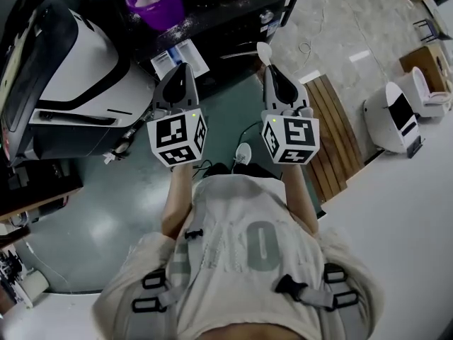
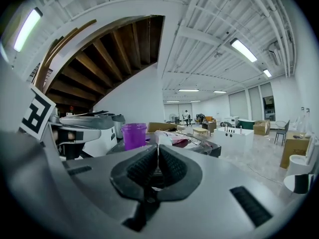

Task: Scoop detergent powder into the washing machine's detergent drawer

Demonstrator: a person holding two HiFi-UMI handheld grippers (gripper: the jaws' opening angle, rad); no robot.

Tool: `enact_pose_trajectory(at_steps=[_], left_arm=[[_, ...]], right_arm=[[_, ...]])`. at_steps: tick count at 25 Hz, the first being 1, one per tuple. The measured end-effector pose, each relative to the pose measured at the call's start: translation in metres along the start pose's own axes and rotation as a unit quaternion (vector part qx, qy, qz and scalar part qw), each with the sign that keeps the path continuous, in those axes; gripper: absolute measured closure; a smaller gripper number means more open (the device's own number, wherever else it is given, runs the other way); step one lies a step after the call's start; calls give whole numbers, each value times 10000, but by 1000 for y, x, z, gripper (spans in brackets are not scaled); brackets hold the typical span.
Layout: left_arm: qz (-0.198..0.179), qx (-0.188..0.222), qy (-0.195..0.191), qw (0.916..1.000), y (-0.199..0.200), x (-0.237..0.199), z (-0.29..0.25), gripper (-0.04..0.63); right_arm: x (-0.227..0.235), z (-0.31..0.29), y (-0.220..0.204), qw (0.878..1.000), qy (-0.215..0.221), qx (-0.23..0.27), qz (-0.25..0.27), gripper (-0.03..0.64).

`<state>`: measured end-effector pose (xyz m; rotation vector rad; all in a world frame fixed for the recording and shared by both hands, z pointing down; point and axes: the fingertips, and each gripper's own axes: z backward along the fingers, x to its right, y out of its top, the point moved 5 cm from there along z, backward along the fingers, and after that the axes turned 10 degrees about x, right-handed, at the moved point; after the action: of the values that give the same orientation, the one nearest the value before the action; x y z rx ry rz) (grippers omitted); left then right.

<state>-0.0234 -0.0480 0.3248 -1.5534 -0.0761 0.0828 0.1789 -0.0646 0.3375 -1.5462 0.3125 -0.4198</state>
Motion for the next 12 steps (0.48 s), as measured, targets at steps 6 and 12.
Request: enact_pose_trajectory(at_steps=[6,12], left_arm=[[-28,-56,131,9999,-2,9,-12,575],[-69,-56,158,9998,-1,13,-14,575]], right_arm=[[11,-15,1,9997,227,15,3,607],[14,-20,2,9995,305,54,3,606]])
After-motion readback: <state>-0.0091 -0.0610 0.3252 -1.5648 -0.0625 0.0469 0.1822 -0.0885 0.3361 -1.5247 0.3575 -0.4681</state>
